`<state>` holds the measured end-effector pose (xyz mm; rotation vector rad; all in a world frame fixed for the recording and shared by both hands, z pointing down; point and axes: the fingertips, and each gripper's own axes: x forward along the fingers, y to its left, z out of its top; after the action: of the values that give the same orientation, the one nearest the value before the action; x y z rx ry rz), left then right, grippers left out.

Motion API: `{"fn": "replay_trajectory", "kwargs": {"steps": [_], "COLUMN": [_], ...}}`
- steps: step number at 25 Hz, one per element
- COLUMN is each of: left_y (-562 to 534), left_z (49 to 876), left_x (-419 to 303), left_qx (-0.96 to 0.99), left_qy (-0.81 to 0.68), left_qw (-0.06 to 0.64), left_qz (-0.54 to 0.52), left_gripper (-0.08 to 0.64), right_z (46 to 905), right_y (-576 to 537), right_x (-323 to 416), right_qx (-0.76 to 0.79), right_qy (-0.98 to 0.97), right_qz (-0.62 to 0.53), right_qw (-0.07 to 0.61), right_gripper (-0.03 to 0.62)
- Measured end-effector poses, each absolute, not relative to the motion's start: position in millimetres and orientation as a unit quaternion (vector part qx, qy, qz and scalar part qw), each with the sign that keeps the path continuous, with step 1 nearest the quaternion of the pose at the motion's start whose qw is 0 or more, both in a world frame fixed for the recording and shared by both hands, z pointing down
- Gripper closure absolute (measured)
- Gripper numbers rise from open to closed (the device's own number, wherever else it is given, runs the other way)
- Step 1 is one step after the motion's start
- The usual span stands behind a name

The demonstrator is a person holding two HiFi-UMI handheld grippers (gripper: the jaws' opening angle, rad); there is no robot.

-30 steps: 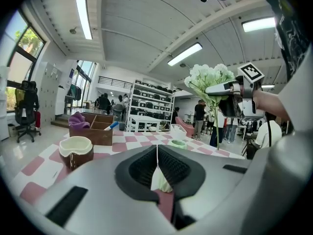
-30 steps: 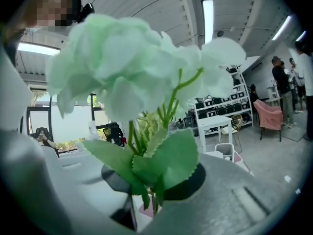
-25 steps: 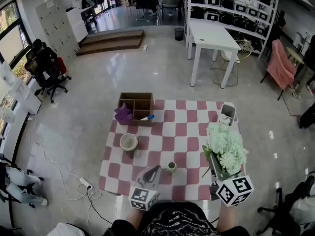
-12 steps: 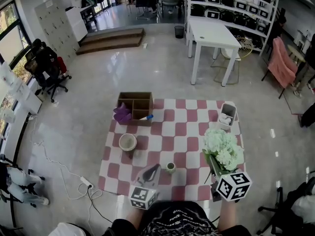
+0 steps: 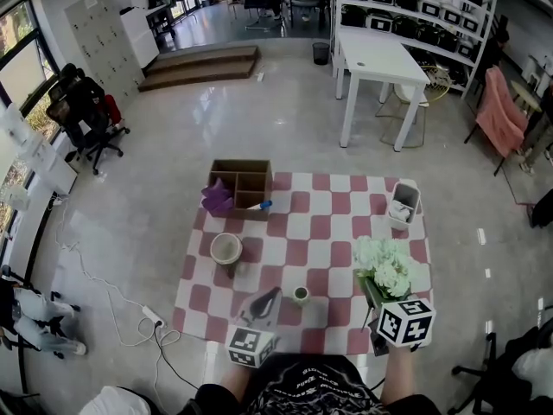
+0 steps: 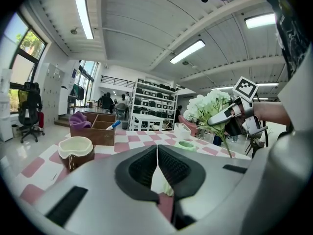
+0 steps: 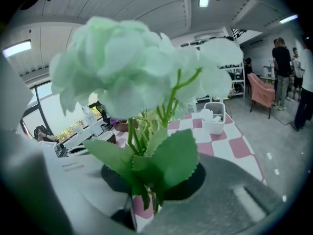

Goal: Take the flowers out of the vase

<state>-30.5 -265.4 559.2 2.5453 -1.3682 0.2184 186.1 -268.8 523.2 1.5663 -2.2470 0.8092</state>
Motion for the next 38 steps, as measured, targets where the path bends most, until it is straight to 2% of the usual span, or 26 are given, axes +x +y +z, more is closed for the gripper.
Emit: {"fn": "replay_trajectory", "kwargs": {"steps": [10, 25, 38], "left_y": [-266.9, -267.6, -266.8], "left_z": [559.4, 560.4, 554.5], "left_x": [-32.6, -37.3, -34.6], "left_qx": [0.867, 0.859, 0.861], "left_qy": [-0.478, -0.490, -0.490], "left_qw": [0.123, 0.127, 0.113], "left_qz": [0.072, 0.074, 0.080], "left_gripper": [0.546, 0.546, 0.546], "right_z": [564.1, 611.7, 643.1], "right_y": [-266.3, -268.0, -263.5], "right_x": [189.0, 197.5, 204.0], "right_qx": [0.522, 0.525, 0.543], "right_qy": [-0.769, -0.749, -0.752], "right_qz": [0.328, 0.342, 0.286], "right_qw": [0.170, 0.214, 0.241], "right_gripper": [0.493, 0.488, 0.478]}}
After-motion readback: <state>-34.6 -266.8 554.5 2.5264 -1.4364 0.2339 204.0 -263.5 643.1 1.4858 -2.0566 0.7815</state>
